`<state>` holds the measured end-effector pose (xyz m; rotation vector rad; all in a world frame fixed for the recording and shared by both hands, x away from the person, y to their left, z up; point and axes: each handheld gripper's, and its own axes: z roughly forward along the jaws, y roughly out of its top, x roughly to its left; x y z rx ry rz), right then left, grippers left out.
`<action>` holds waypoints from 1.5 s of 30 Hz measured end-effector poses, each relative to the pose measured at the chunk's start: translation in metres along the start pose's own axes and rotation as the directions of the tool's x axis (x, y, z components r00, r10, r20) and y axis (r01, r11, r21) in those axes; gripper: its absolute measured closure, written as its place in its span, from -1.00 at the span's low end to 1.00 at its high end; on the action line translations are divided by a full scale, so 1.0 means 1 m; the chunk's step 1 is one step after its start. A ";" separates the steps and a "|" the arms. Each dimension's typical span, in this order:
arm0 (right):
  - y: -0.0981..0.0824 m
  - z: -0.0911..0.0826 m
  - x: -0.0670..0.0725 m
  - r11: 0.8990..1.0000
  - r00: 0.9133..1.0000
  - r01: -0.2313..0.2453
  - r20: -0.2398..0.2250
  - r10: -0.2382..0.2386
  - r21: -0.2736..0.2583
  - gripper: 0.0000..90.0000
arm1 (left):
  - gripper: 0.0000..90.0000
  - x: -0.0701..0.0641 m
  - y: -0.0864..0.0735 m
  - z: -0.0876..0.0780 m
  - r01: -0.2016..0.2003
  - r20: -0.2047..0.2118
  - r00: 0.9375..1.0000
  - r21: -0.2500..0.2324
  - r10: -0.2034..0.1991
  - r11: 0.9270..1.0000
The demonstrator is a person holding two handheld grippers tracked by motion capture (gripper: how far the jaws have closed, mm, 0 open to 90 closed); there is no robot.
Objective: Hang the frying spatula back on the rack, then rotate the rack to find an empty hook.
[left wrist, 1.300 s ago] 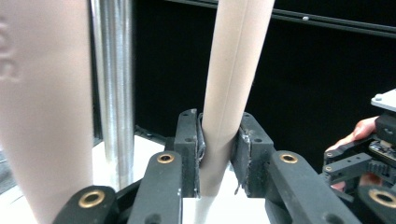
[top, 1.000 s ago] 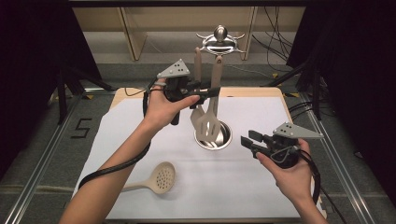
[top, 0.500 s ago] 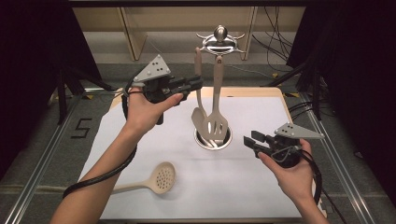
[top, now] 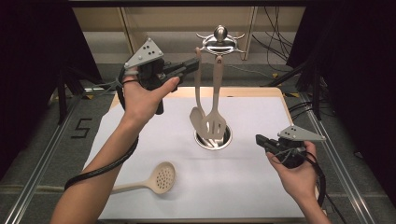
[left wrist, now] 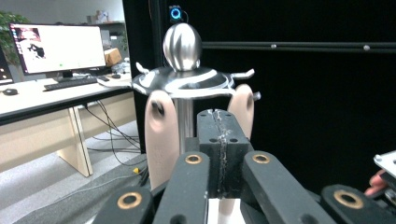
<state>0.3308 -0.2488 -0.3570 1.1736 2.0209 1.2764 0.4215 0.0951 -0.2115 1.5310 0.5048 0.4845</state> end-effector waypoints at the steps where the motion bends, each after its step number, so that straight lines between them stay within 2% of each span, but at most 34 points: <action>1: 0.001 -0.002 0.000 1.000 1.000 -0.019 -0.005 0.019 0.017 1.00 | 0.98 0.000 0.002 0.001 0.001 -0.003 1.000 -0.003 -0.001 1.000; 3: 0.001 -0.003 -0.001 1.000 1.000 -0.012 -0.001 0.012 0.026 1.00 | 0.98 0.000 0.005 0.005 0.000 -0.005 1.000 -0.009 0.000 1.000; 5: 0.001 -0.002 -0.007 0.999 0.999 0.045 0.006 -0.045 -0.005 1.00 | 0.98 0.000 0.006 0.008 -0.002 -0.010 1.000 -0.007 0.002 1.000; 7: 0.002 -0.003 -0.006 1.000 1.000 -0.001 -0.009 0.001 0.022 1.00 | 0.98 0.000 0.007 0.011 -0.002 -0.010 1.000 -0.005 0.002 1.000; 8: 0.001 -0.003 -0.008 1.000 1.000 0.025 0.004 -0.026 0.013 1.00 | 0.98 0.000 0.007 0.012 0.000 -0.010 1.000 -0.003 0.000 1.000; 11: 0.001 -0.002 -0.007 1.000 1.000 0.007 0.012 -0.007 -0.002 1.00 | 0.98 0.001 0.007 0.015 0.004 -0.015 1.000 -0.003 -0.005 1.000; 12: 0.002 -0.002 -0.007 1.000 1.000 0.001 0.003 -0.001 0.012 0.99 | 0.98 0.001 0.007 0.016 0.005 -0.017 1.000 -0.004 -0.005 1.000; 14: 0.004 -0.002 -0.008 1.000 1.000 0.025 0.008 -0.025 -0.006 0.98 | 0.98 0.001 0.007 0.017 0.001 -0.027 1.000 -0.005 -0.001 1.000; 15: 0.004 -0.002 -0.005 1.000 1.000 -0.019 -0.013 0.019 0.012 0.97 | 0.98 0.002 0.007 0.018 0.005 -0.031 1.000 -0.006 -0.005 1.000; 16: 0.005 -0.002 -0.005 1.000 1.000 -0.016 -0.019 0.017 0.008 0.96 | 0.98 0.003 0.006 0.019 0.009 -0.034 0.999 -0.008 -0.009 1.000; 17: 0.005 -0.001 -0.007 1.000 1.000 0.016 -0.014 -0.016 -0.001 0.95 | 0.98 0.004 0.007 0.019 0.008 -0.042 0.999 -0.007 -0.008 1.000; 18: 0.005 0.000 -0.007 1.000 1.000 0.012 -0.015 -0.012 -0.007 0.94 | 0.98 0.005 0.007 0.020 0.009 -0.046 0.999 -0.007 -0.009 1.000; 19: 0.005 0.001 -0.008 0.999 1.000 0.028 0.005 -0.028 -0.021 0.94 | 0.98 0.006 0.008 0.021 0.011 -0.050 0.999 -0.007 -0.012 1.000; 21: 0.004 0.001 -0.009 1.000 1.000 0.024 -0.009 -0.024 -0.013 0.93 | 0.98 0.007 0.008 0.022 0.012 -0.052 0.999 -0.010 -0.013 1.000; 23: 0.004 -0.001 -0.006 1.000 1.000 -0.025 -0.011 0.025 0.014 0.93 | 0.98 0.007 0.008 0.024 0.012 -0.053 0.999 -0.012 -0.012 1.000; 26: 0.003 0.000 -0.009 1.000 1.000 0.001 -0.017 -0.001 0.002 0.92 | 0.98 0.007 0.008 0.025 0.009 -0.057 0.998 -0.012 -0.009 1.000; 27: 0.003 -0.001 -0.007 1.000 1.000 -0.020 -0.020 0.020 0.010 0.92 | 0.98 0.006 0.008 0.025 0.006 -0.059 0.998 -0.011 -0.007 1.000; 31: 0.003 -0.001 -0.006 0.999 1.000 -0.027 -0.009 0.027 0.019 0.91 | 0.98 0.007 0.007 0.025 0.005 -0.061 0.998 -0.011 -0.005 1.000; 32: 0.003 0.000 -0.007 1.000 1.000 -0.010 -0.001 0.010 0.005 0.90 | 0.98 0.007 0.007 0.024 0.005 -0.064 0.998 -0.012 -0.005 1.000; 33: 0.004 -0.001 -0.006 1.000 1.000 -0.011 -0.007 0.011 0.024 0.90 | 0.98 0.007 0.007 0.024 -0.001 -0.069 0.998 -0.011 0.000 1.000; 34: 0.004 0.000 -0.006 1.000 1.000 -0.002 -0.012 0.002 0.017 0.90 | 0.98 0.007 0.007 0.024 -0.008 -0.075 0.997 -0.008 0.007 1.000; 35: 0.003 0.001 -0.005 1.000 1.000 -0.013 -0.007 0.013 0.004 0.90 | 0.98 0.007 0.007 0.024 -0.010 -0.080 0.997 -0.007 0.009 1.000; 37: 0.003 0.002 -0.006 1.000 1.000 0.008 -0.006 -0.008 -0.005 0.90 | 0.98 0.009 0.008 0.024 -0.010 -0.088 0.996 -0.007 0.010 1.000; 39: 0.002 0.001 -0.005 1.000 1.000 -0.011 -0.022 0.012 0.022 0.90 | 0.98 0.011 0.007 0.024 -0.004 -0.094 0.996 -0.010 0.004 1.000; 40: 0.002 0.001 -0.005 1.000 1.000 -0.012 -0.006 0.012 0.007 0.89 | 0.98 0.012 0.007 0.024 -0.004 -0.096 0.995 -0.009 0.003 1.000; 41: 0.002 0.000 -0.005 1.000 1.000 -0.022 -0.012 0.022 0.015 0.89 | 0.98 0.013 0.007 0.024 -0.002 -0.098 0.995 -0.010 0.001 1.000; 42: 0.003 -0.001 -0.008 1.000 1.000 0.016 -0.014 -0.015 0.020 0.89 | 0.98 0.013 0.007 0.024 -0.002 -0.101 0.995 -0.008 0.001 1.000; 43: 0.003 -0.001 -0.009 1.000 1.000 0.023 -0.010 -0.023 0.006 0.89 | 0.98 0.015 0.008 0.025 -0.001 -0.103 0.995 -0.006 0.001 1.000; 45: 0.004 -0.002 -0.009 1.000 1.000 0.012 -0.004 -0.012 0.011 0.89 | 0.98 0.017 0.009 0.026 0.002 -0.107 0.994 -0.002 -0.003 1.000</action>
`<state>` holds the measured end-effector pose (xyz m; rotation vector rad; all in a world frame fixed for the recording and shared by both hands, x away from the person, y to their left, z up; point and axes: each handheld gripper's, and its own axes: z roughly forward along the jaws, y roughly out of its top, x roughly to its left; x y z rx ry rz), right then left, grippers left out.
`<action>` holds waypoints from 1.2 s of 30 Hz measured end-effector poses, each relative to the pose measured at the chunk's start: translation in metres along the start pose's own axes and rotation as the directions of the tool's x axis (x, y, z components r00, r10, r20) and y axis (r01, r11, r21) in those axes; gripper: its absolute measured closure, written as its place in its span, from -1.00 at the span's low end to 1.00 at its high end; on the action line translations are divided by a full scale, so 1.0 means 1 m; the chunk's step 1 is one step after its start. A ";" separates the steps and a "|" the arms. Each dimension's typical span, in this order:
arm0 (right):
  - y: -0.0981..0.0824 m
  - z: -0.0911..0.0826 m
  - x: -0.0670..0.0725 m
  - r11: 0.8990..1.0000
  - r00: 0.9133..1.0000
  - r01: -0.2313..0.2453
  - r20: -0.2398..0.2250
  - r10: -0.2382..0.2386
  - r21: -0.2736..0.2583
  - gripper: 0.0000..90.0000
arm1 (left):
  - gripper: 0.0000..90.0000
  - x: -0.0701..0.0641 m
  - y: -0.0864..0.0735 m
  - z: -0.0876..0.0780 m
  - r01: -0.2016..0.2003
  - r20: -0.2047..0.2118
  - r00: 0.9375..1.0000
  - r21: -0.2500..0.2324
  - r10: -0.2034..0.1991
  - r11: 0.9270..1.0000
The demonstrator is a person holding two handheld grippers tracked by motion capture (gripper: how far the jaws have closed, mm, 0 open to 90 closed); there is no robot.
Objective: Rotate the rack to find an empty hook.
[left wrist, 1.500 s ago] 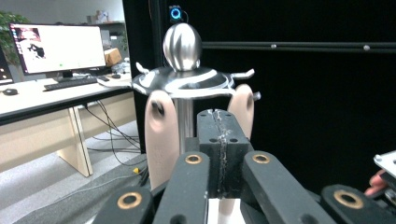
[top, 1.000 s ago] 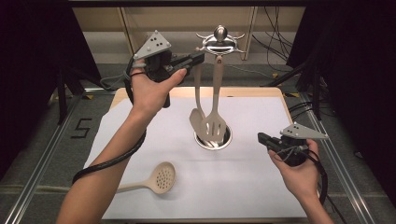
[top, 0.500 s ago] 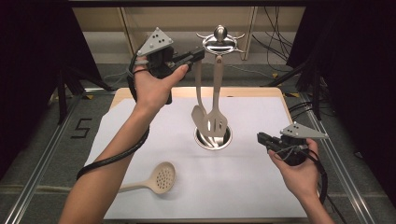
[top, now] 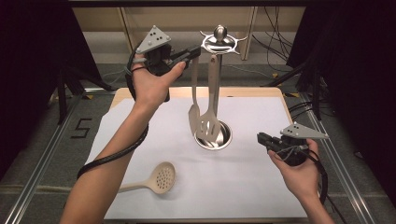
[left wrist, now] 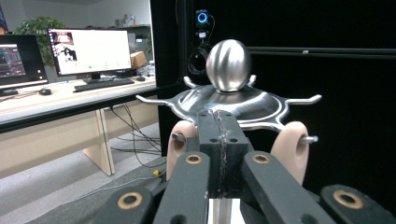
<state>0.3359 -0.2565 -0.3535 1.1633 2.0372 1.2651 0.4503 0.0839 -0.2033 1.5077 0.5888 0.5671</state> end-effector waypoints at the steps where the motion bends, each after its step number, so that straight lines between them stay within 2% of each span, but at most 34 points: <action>1: 0.000 0.001 -0.001 1.000 1.000 0.015 0.003 -0.015 -0.014 0.89 | 0.98 0.001 0.000 0.001 -0.001 -0.002 1.000 0.004 0.001 1.000; 4: -0.001 0.001 0.001 1.000 1.000 -0.003 -0.003 0.003 -0.003 0.88 | 0.98 0.007 0.001 0.003 0.021 0.001 1.000 0.007 -0.021 1.000; 7: 0.000 0.001 0.002 1.000 1.000 -0.025 -0.002 0.025 0.001 0.88 | 0.98 0.009 0.002 0.006 0.025 -0.003 1.000 0.013 -0.024 1.000; 14: -0.001 0.003 0.002 1.000 1.000 -0.009 0.006 0.009 -0.014 0.87 | 0.98 0.015 0.005 0.011 0.016 -0.008 1.000 0.034 -0.015 0.999; 17: 0.000 0.001 0.002 1.000 1.000 -0.018 -0.005 0.018 0.015 0.87 | 0.98 0.017 0.007 0.014 0.010 -0.011 1.000 0.046 -0.009 0.999; 21: 0.000 0.001 0.002 1.000 1.000 -0.011 -0.004 0.011 0.011 0.87 | 0.98 0.020 0.009 0.018 0.007 -0.012 1.000 0.058 -0.006 0.998; 22: -0.001 0.003 0.002 1.000 1.000 -0.006 0.005 0.006 -0.014 0.87 | 0.98 0.021 0.009 0.018 0.006 -0.011 1.000 0.060 -0.006 0.998; 23: -0.001 0.003 0.003 1.000 1.000 -0.021 0.004 0.021 -0.009 0.87 | 0.98 0.021 0.009 0.019 0.007 -0.010 1.000 0.062 -0.006 0.998; 24: -0.001 0.003 0.002 1.000 1.000 -0.005 0.004 0.005 -0.015 0.87 | 0.98 0.022 0.009 0.020 0.004 -0.009 1.000 0.065 -0.003 0.998; 25: -0.001 0.002 0.003 1.000 1.000 -0.026 -0.002 0.026 0.000 0.87 | 0.98 0.022 0.010 0.020 0.003 -0.008 1.000 0.067 -0.002 0.998; 27: -0.001 0.004 0.002 1.000 1.000 -0.001 0.000 0.001 -0.015 0.87 | 0.98 0.022 0.010 0.022 0.004 -0.010 1.000 0.069 -0.003 0.998; 30: -0.001 0.003 0.002 1.000 1.000 -0.004 -0.004 0.004 -0.005 0.87 | 0.98 0.024 0.011 0.024 0.003 -0.013 1.000 0.076 -0.002 0.997; 32: -0.001 0.003 0.002 1.000 1.000 0.011 -0.006 -0.011 -0.001 0.87 | 0.98 0.025 0.011 0.026 0.000 -0.013 1.000 0.079 0.001 0.997; 34: -0.001 0.003 0.003 1.000 1.000 -0.009 -0.011 0.009 0.006 0.87 | 0.98 0.026 0.012 0.027 -0.004 -0.014 1.000 0.086 0.006 0.996; 36: -0.001 0.003 0.003 1.000 1.000 -0.007 -0.009 0.007 0.000 0.87 | 0.98 0.026 0.013 0.029 -0.006 -0.017 1.000 0.092 0.007 0.996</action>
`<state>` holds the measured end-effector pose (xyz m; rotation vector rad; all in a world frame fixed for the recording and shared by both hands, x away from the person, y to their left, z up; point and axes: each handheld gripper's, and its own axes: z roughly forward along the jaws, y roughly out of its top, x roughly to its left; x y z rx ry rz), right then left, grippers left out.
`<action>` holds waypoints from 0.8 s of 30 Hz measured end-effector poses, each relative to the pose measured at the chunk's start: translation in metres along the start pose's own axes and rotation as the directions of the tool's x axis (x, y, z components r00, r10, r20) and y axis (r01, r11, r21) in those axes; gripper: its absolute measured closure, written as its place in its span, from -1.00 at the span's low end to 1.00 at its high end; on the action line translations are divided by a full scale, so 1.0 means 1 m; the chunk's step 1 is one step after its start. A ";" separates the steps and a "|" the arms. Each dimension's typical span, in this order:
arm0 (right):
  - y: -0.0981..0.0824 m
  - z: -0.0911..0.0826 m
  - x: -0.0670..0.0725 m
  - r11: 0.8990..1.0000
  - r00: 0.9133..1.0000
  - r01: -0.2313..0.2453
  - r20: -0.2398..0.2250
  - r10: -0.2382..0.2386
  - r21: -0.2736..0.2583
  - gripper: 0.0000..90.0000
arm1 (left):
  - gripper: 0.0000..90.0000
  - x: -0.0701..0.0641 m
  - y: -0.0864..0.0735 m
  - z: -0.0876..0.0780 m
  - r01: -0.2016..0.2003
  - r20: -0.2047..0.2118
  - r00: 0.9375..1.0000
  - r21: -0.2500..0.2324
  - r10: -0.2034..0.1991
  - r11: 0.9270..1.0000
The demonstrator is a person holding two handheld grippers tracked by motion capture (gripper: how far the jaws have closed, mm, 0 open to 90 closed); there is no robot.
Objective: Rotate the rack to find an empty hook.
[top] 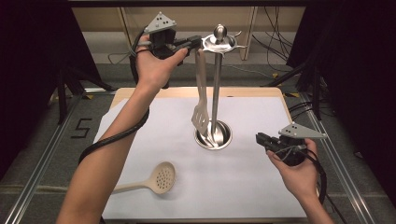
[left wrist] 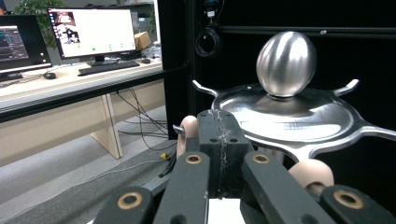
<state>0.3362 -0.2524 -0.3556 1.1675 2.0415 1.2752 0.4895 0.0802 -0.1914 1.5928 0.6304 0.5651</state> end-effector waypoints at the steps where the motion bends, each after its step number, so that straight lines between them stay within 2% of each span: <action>1: 0.000 0.001 0.000 1.000 1.000 0.003 0.002 -0.003 -0.006 0.87 | 0.98 0.000 0.001 0.001 -0.004 0.000 1.000 0.003 0.004 1.000; 4: 0.001 0.000 -0.002 0.999 1.000 0.031 -0.002 -0.031 0.008 0.87 | 0.98 0.001 0.002 0.002 -0.008 0.000 1.000 0.012 0.008 1.000; 10: 0.000 0.000 -0.001 1.000 1.000 0.018 -0.006 -0.018 0.008 0.87 | 0.98 0.002 0.003 0.005 -0.006 0.001 1.000 0.019 0.006 1.000; 11: 0.001 0.000 -0.003 0.999 0.999 0.041 0.003 -0.041 0.003 0.87 | 0.98 0.002 0.004 0.005 -0.012 0.003 1.000 0.020 0.012 1.000; 15: 0.001 0.000 -0.001 1.000 1.000 0.015 -0.004 -0.015 0.012 0.87 | 0.98 0.003 0.005 0.007 -0.011 0.003 1.000 0.029 0.011 1.000; 17: 0.000 0.000 -0.001 1.000 1.000 0.023 -0.003 -0.023 0.012 0.87 | 0.98 0.002 0.005 0.008 -0.010 0.001 1.000 0.031 0.010 0.999; 20: 0.000 -0.001 -0.001 1.000 1.000 0.007 -0.004 -0.007 0.021 0.87 | 0.98 0.002 0.005 0.008 -0.015 0.000 1.000 0.034 0.015 0.999; 21: 0.000 0.000 -0.002 1.000 1.000 0.028 -0.001 -0.028 0.011 0.87 | 0.98 0.001 0.006 0.008 -0.015 0.000 1.000 0.035 0.015 0.999; 24: 0.000 0.000 -0.001 1.000 1.000 0.020 -0.006 -0.020 0.010 0.87 | 0.98 0.002 0.006 0.008 -0.011 0.000 1.000 0.036 0.011 0.999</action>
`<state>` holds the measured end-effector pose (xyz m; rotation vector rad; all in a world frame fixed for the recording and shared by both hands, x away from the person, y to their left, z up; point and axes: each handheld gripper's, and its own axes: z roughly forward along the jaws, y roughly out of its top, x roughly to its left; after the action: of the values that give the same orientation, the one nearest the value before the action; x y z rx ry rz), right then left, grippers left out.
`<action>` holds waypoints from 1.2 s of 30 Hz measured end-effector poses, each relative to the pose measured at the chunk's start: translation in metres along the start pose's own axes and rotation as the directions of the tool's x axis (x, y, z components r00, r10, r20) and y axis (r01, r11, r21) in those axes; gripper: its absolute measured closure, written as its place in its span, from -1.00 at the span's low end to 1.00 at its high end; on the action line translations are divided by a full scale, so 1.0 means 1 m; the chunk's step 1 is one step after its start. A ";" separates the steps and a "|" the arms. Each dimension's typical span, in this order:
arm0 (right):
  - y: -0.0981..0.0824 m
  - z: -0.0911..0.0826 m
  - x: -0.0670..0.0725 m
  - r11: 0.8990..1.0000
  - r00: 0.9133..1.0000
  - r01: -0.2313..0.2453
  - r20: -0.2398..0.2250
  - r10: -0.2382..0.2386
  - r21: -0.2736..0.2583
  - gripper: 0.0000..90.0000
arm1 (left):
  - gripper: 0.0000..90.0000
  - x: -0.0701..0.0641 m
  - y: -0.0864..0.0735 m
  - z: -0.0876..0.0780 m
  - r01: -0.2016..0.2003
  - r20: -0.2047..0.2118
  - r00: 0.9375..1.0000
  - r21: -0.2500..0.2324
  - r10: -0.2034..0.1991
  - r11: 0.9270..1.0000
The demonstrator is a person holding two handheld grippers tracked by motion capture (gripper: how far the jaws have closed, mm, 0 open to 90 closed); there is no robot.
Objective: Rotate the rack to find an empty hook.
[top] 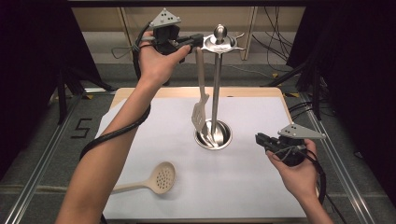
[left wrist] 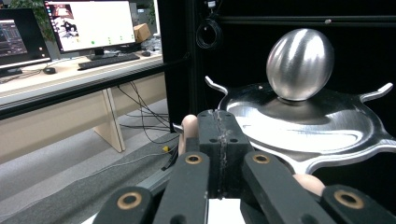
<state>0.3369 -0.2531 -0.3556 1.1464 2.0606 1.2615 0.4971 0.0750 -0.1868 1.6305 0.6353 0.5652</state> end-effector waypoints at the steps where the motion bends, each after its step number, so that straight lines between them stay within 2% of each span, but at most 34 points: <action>1: 0.000 0.000 -0.001 1.000 1.000 0.010 0.000 -0.010 -0.003 0.87 | 0.98 0.000 0.000 0.000 -0.001 0.000 1.000 0.000 0.001 1.000; 4: 0.000 0.000 -0.001 1.000 1.000 0.009 -0.008 -0.009 -0.003 0.84 | 0.97 -0.002 -0.001 -0.003 0.003 0.001 1.000 -0.009 -0.003 1.000; 5: 0.000 -0.001 0.000 1.000 1.000 0.002 -0.005 -0.002 0.004 0.83 | 0.93 -0.003 -0.002 -0.006 0.012 -0.006 1.000 -0.028 -0.012 1.000; 6: 0.000 -0.001 -0.001 1.000 1.000 0.018 0.005 -0.018 -0.008 0.82 | 0.90 -0.003 -0.002 -0.009 0.010 -0.012 1.000 -0.034 -0.010 0.999; 7: 0.000 -0.001 0.000 1.000 1.000 -0.001 0.000 0.001 -0.012 0.82 | 0.88 -0.003 -0.002 -0.014 0.005 -0.011 1.000 -0.039 -0.005 0.999; 8: 0.000 -0.002 0.000 1.000 1.000 0.000 0.005 0.000 -0.010 0.82 | 0.86 -0.004 -0.002 -0.018 0.009 -0.012 1.000 -0.049 -0.009 0.999; 9: 0.000 -0.003 0.003 0.999 0.999 -0.038 0.002 0.038 0.001 0.81 | 0.84 -0.005 -0.003 -0.025 0.008 -0.013 1.000 -0.063 -0.009 0.998; 11: 0.000 -0.002 0.001 1.000 1.000 -0.010 0.006 0.010 -0.020 0.79 | 0.80 -0.007 -0.004 -0.036 -0.004 -0.014 1.000 -0.062 0.003 0.998; 12: 0.000 -0.003 0.001 1.000 1.000 -0.012 0.008 0.012 -0.009 0.77 | 0.79 -0.007 -0.005 -0.044 -0.010 -0.017 1.000 -0.060 0.009 0.998; 13: 0.000 -0.001 0.001 1.000 1.000 -0.012 0.010 0.012 -0.020 0.75 | 0.78 -0.007 -0.007 -0.050 -0.019 -0.018 1.000 -0.059 0.018 0.998; 14: 0.000 -0.002 0.002 1.000 1.000 -0.028 -0.001 0.028 -0.008 0.73 | 0.77 -0.008 -0.010 -0.057 -0.020 -0.020 1.000 -0.056 0.019 0.998; 16: 0.000 -0.003 0.003 0.999 0.999 -0.040 0.010 0.039 0.007 0.67 | 0.75 -0.008 -0.019 -0.072 -0.019 -0.028 0.999 -0.046 0.018 0.999; 17: 0.000 -0.002 0.003 0.999 0.999 -0.040 0.015 0.040 -0.002 0.64 | 0.73 -0.008 -0.024 -0.077 -0.021 -0.032 0.999 -0.040 0.019 0.999; 19: 0.000 -0.001 0.000 1.000 1.000 0.008 0.020 -0.008 -0.014 0.61 | 0.69 -0.010 -0.040 -0.092 -0.014 -0.029 0.999 -0.022 0.013 1.000; 20: 0.001 -0.002 0.001 1.000 1.000 -0.005 0.018 0.006 -0.004 0.60 | 0.67 -0.012 -0.050 -0.099 -0.007 -0.025 1.000 -0.013 0.007 1.000; 21: 0.000 -0.001 -0.001 1.000 1.000 0.015 0.021 -0.014 -0.013 0.60 | 0.66 -0.013 -0.060 -0.105 -0.005 -0.024 1.000 0.000 0.005 1.000; 22: 0.000 -0.001 0.000 1.000 1.000 0.005 0.019 -0.004 -0.008 0.59 | 0.65 -0.014 -0.073 -0.113 -0.008 -0.021 1.000 0.023 0.009 1.000; 24: 0.000 0.000 -0.001 1.000 0.999 0.021 0.027 -0.020 -0.014 0.59 | 0.60 -0.016 -0.094 -0.125 -0.003 -0.011 1.000 0.059 0.003 0.998; 25: -0.001 0.001 0.001 1.000 1.000 -0.002 0.030 0.003 -0.026 0.58 | 0.60 -0.017 -0.101 -0.130 -0.005 -0.013 1.000 0.073 0.006 0.997; 26: -0.001 0.000 0.002 1.000 1.000 -0.022 0.019 0.023 -0.006 0.59 | 0.60 -0.017 -0.111 -0.136 -0.010 -0.015 1.000 0.097 0.011 0.995; 28: -0.001 0.001 0.000 1.000 1.000 0.007 0.022 -0.007 -0.011 0.61 | 0.59 -0.017 -0.132 -0.149 -0.002 -0.015 1.000 0.137 0.004 0.991; 30: -0.002 0.001 -0.001 1.000 1.000 0.014 0.027 -0.014 -0.013 0.61 | 0.59 -0.017 -0.148 -0.157 0.004 -0.015 1.000 0.173 -0.001 0.985; 31: -0.002 0.000 -0.001 1.000 1.000 0.018 0.022 -0.019 0.004 0.62 | 0.59 -0.017 -0.157 -0.162 0.013 -0.015 1.000 0.188 -0.010 0.982; 32: -0.001 0.002 -0.003 0.999 0.999 0.033 0.024 -0.033 -0.006 0.62 | 0.59 -0.017 -0.166 -0.166 0.011 -0.014 1.000 0.209 -0.008 0.978; 34: -0.001 0.001 -0.004 0.999 0.999 0.035 0.025 -0.035 -0.002 0.62 | 0.61 -0.019 -0.184 -0.175 0.036 -0.015 0.999 0.244 -0.034 0.969; 36: -0.002 0.001 -0.003 1.000 0.999 0.018 0.036 -0.018 -0.008 0.62 | 0.63 -0.021 -0.195 -0.181 0.047 -0.015 0.999 0.269 -0.044 0.962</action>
<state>0.3385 -0.2551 -0.3582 1.1359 2.0335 1.2311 0.3415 0.2137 -0.3541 1.8634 0.7813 0.4674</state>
